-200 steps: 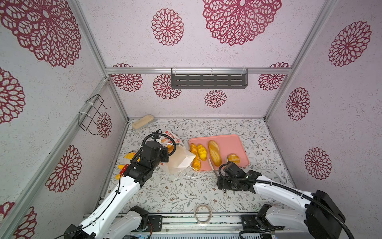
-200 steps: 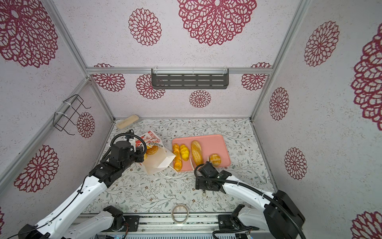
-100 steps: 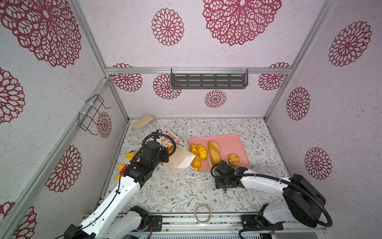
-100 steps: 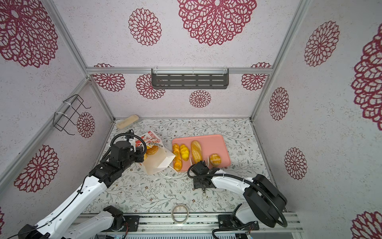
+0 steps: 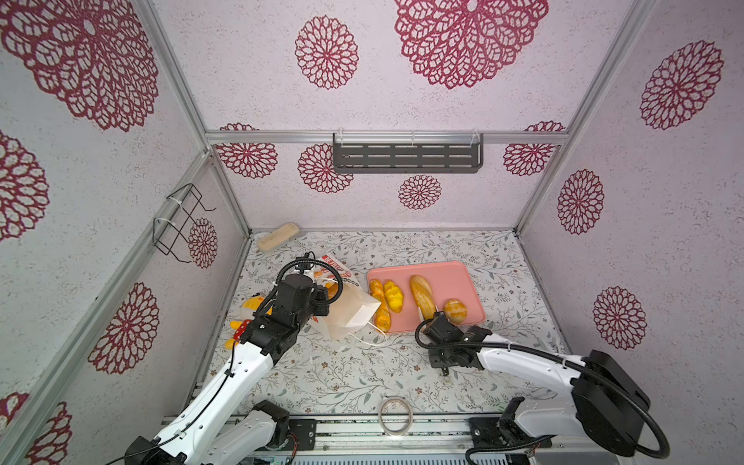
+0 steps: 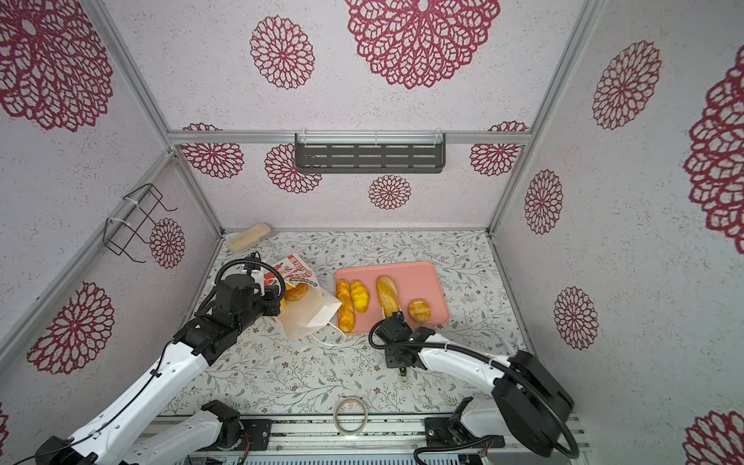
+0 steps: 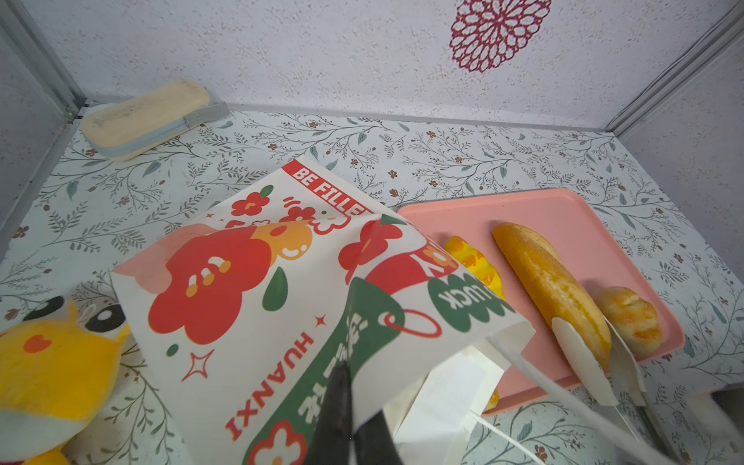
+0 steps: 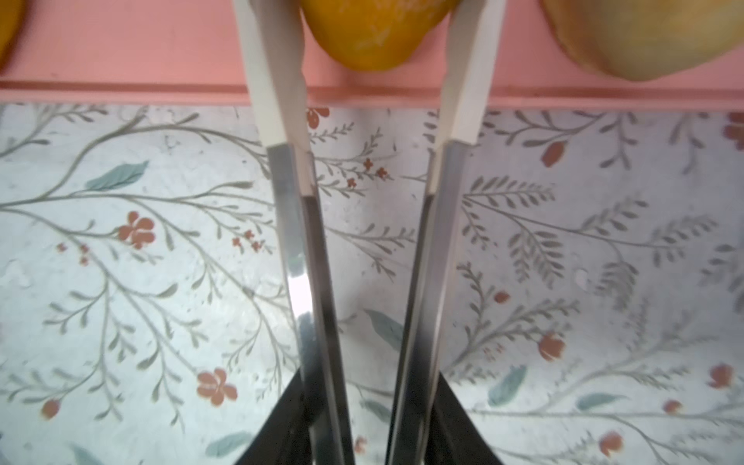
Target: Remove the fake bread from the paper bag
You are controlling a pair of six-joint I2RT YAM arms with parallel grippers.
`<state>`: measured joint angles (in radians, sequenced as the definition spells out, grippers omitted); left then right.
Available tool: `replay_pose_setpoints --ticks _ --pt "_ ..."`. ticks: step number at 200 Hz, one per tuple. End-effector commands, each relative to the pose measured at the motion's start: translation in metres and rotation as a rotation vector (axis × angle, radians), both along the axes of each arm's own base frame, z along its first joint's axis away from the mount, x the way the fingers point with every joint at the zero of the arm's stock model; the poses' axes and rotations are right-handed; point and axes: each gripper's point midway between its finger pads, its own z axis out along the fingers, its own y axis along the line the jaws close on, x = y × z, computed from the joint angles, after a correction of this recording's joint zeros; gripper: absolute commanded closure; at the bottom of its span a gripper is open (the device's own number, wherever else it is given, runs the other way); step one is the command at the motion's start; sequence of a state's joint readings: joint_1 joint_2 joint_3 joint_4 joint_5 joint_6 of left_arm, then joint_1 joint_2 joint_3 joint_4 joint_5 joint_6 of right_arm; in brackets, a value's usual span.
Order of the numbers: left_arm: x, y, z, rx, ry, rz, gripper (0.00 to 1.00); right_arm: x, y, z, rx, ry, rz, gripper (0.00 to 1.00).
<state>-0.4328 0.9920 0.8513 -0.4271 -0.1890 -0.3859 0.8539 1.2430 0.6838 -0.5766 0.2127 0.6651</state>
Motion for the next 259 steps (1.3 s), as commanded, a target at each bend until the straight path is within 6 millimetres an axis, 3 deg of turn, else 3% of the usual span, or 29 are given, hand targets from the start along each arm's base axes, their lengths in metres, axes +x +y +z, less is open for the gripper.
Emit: replay_pose_setpoints --ticks 1,33,81,97,130,169,192,214,259 --pt "-0.004 0.0 0.003 -0.001 -0.002 -0.009 1.0 -0.004 -0.015 0.038 -0.017 -0.046 -0.008 0.6" --pt "-0.004 0.0 0.003 -0.006 -0.002 -0.006 1.0 -0.012 -0.011 0.073 0.046 -0.038 0.02 0.6" --pt "-0.004 -0.001 0.005 -0.018 -0.007 -0.007 1.0 -0.012 0.008 0.107 0.147 -0.035 0.048 0.55" --pt "-0.004 0.0 0.005 -0.016 -0.008 -0.006 1.0 -0.012 0.01 0.103 0.158 -0.014 0.051 0.54" --pt "-0.005 0.0 0.004 -0.012 -0.006 -0.008 1.0 -0.016 0.008 0.071 0.133 0.044 0.043 0.53" --pt "-0.007 0.002 0.004 0.002 -0.008 -0.008 1.0 -0.009 0.007 0.068 0.172 0.023 0.004 0.53" --pt "-0.005 0.001 0.002 -0.002 -0.004 -0.008 1.0 -0.002 0.01 0.065 0.187 0.025 0.001 0.59" --pt "-0.004 -0.001 0.001 -0.016 -0.001 -0.011 1.0 0.008 0.01 0.06 0.194 0.029 -0.008 0.73" --pt "-0.004 -0.001 0.001 -0.006 -0.002 -0.011 1.0 0.034 0.012 0.064 0.196 0.004 -0.02 0.77"
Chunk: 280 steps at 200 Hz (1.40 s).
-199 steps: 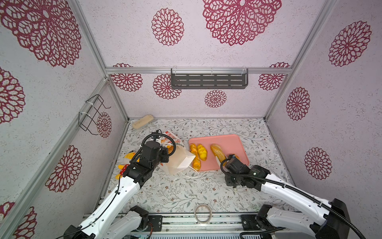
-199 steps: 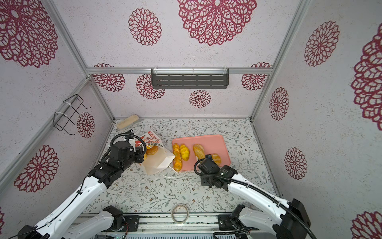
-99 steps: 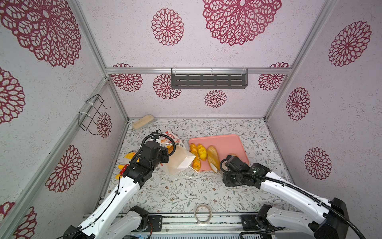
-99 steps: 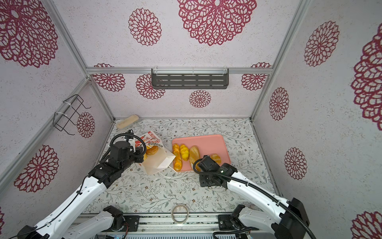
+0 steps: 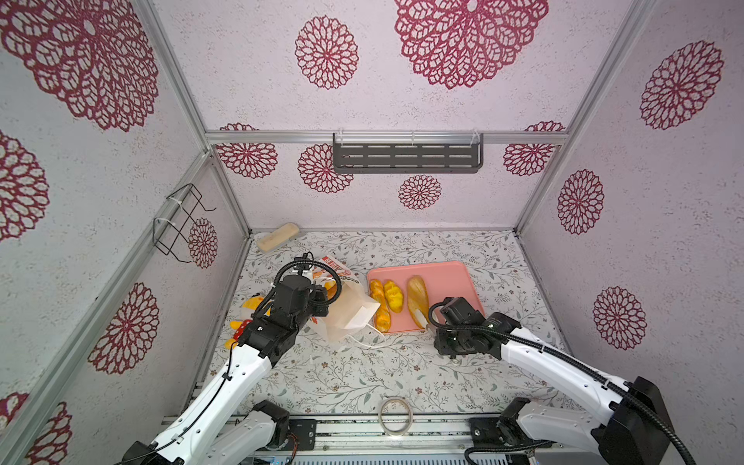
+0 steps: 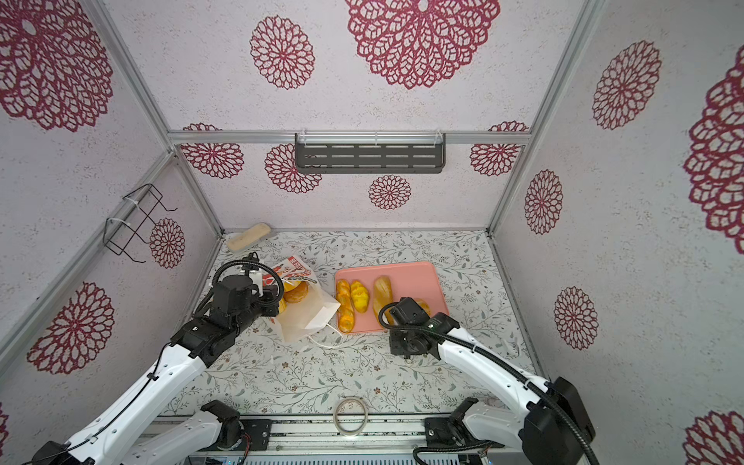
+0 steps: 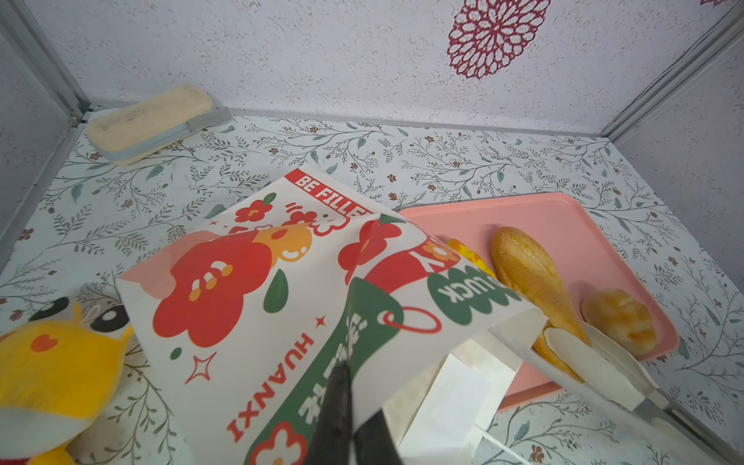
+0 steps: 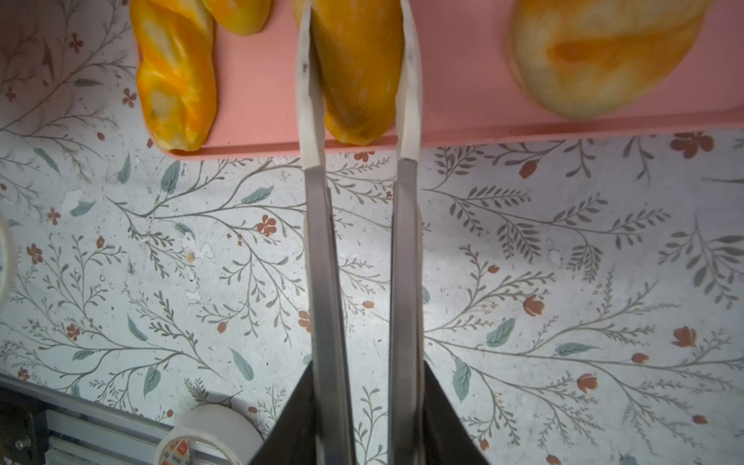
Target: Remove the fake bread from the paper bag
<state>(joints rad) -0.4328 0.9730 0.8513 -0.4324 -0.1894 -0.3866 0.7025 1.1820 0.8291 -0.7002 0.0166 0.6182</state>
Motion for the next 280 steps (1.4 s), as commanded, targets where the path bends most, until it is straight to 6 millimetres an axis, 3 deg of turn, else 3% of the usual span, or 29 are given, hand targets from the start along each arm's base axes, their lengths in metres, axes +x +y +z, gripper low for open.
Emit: replay_pose_setpoints --ticks 1,43,74,131,218,247,280 --pt "-0.001 -0.002 -0.004 0.0 0.01 -0.011 1.0 0.02 0.008 0.016 0.023 -0.059 0.012 0.77" --pt "-0.001 -0.002 -0.005 0.01 0.011 -0.014 1.0 0.031 0.007 0.018 -0.004 -0.064 0.008 0.52" --pt "0.0 -0.002 -0.006 0.009 0.011 -0.013 1.0 0.031 0.0 0.017 -0.019 -0.062 -0.015 0.45" --pt "0.0 -0.002 -0.006 0.008 0.012 -0.015 1.0 0.026 -0.009 0.022 -0.026 -0.067 -0.036 0.46" --pt "-0.001 -0.003 -0.001 0.009 0.005 -0.021 1.0 0.008 -0.024 0.061 -0.016 -0.09 -0.035 0.48" --pt "-0.001 -0.004 0.0 0.001 0.007 -0.028 1.0 0.002 -0.013 0.085 0.062 -0.103 0.014 0.51" --pt "-0.001 -0.004 -0.001 0.004 0.008 -0.028 1.0 -0.007 0.012 0.13 0.187 -0.145 0.096 0.53"
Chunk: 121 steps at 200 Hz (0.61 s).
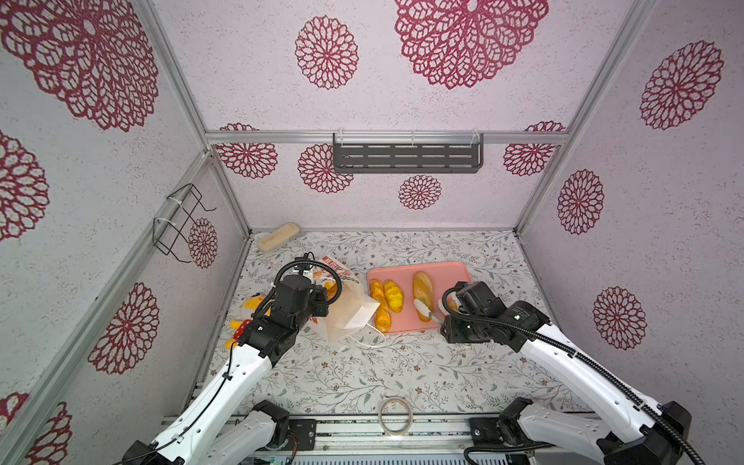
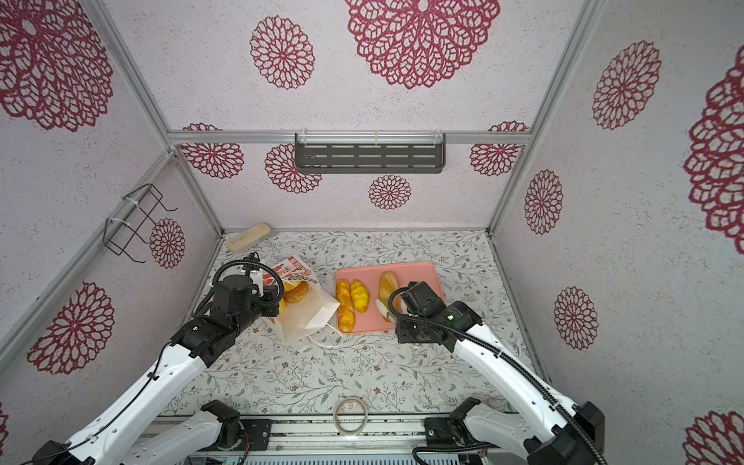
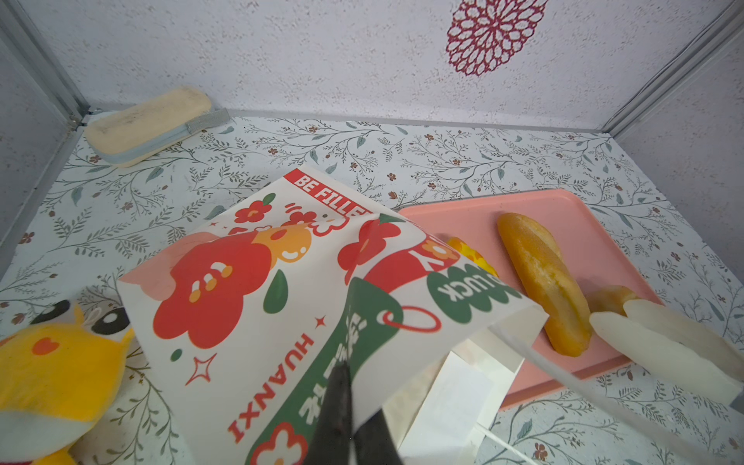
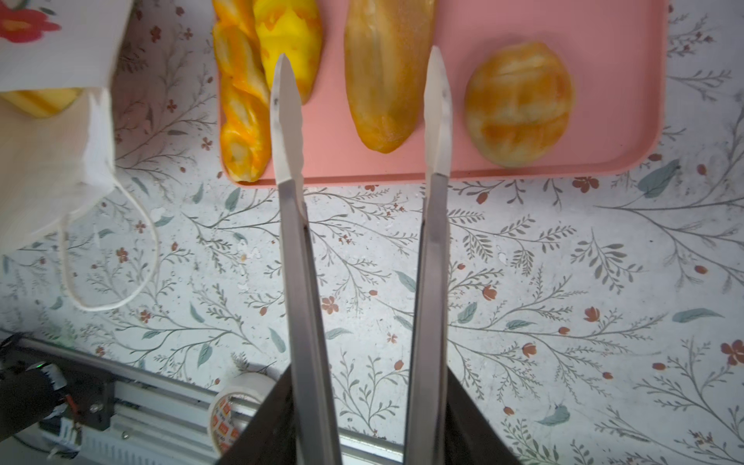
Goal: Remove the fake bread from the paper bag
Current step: 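Move the empty tongs with the right gripper into the bag opening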
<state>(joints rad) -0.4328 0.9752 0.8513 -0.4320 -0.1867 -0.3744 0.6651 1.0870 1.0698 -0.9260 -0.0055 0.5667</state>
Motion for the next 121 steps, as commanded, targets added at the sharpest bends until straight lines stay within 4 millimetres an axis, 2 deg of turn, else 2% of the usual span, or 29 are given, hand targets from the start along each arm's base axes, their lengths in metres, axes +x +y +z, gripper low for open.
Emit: replay_pose_setpoints --ticks 1,28,48,64,84,121 --pt "-0.002 -0.003 -0.001 -0.004 0.008 -0.019 1.0 -0.008 0.019 0.045 0.121 -0.062 0.083 0.53" --pt "-0.001 -0.003 -0.001 -0.004 0.004 -0.018 1.0 -0.022 0.049 0.076 0.222 -0.09 0.166 0.56" --pt "-0.001 -0.005 -0.001 -0.015 -0.003 -0.025 1.0 -0.039 0.084 0.087 0.285 -0.09 0.267 0.56" --pt "0.0 -0.007 -0.001 -0.023 -0.005 -0.031 1.0 -0.054 0.112 0.09 0.328 -0.078 0.333 0.56" --pt "0.0 -0.008 0.0 -0.026 -0.009 -0.035 1.0 -0.067 0.138 0.09 0.384 -0.072 0.38 0.57" --pt "-0.001 -0.009 0.002 -0.041 -0.021 -0.04 1.0 -0.064 0.169 0.08 0.46 -0.064 0.39 0.57"
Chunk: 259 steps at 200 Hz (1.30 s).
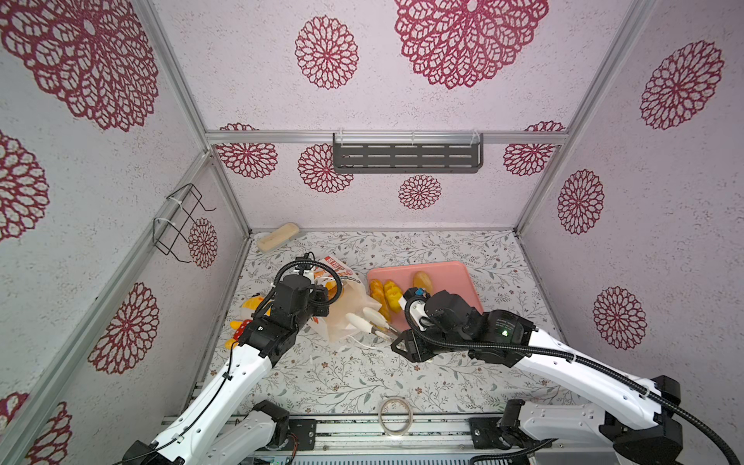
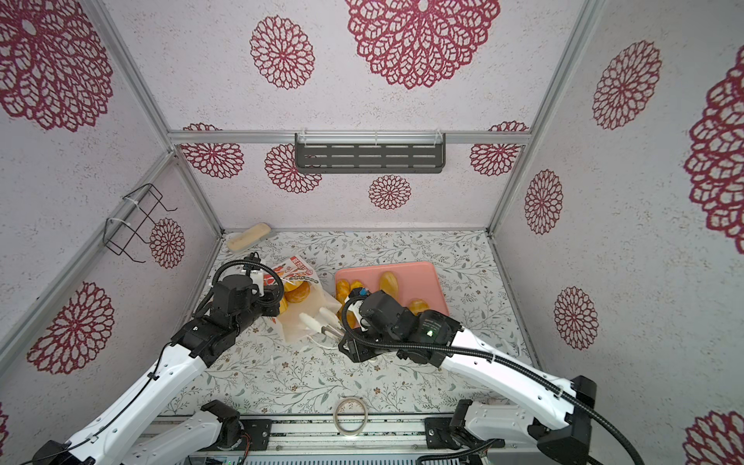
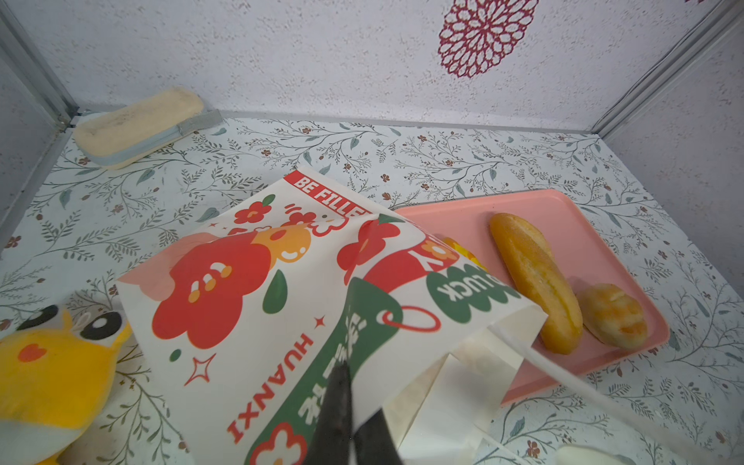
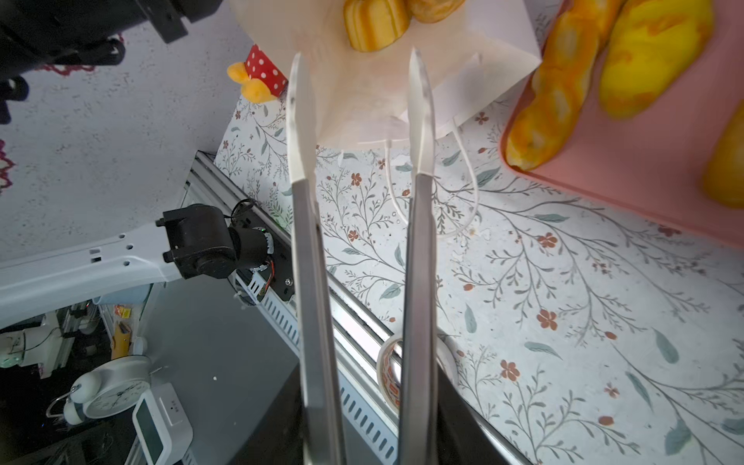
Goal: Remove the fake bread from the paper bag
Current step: 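Move the empty tongs with the right gripper into the bag opening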
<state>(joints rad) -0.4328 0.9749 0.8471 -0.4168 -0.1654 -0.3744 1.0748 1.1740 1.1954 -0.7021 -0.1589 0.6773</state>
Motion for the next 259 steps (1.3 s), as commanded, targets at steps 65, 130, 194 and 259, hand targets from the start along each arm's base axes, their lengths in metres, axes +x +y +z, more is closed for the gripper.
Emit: replay_pose_setpoints --ticks 65,130,194,259 --pt "-0.002 -0.009 0.001 -0.037 -0.012 -0.042 1.0 0.06 0.071 -0.019 0.23 0.054 -0.148 0.57" --pt "0.0 -0.012 0.003 -0.035 -0.009 -0.052 1.0 0.11 0.097 -0.018 0.398 0.074 -0.289 0.58" --pt "0.002 -0.013 0.003 -0.031 -0.01 -0.061 1.0 0.134 0.105 -0.037 0.461 0.168 -0.38 0.51" --pt "0.003 -0.013 0.007 -0.026 -0.021 -0.062 1.0 0.142 0.115 -0.051 0.466 0.231 -0.409 0.48"
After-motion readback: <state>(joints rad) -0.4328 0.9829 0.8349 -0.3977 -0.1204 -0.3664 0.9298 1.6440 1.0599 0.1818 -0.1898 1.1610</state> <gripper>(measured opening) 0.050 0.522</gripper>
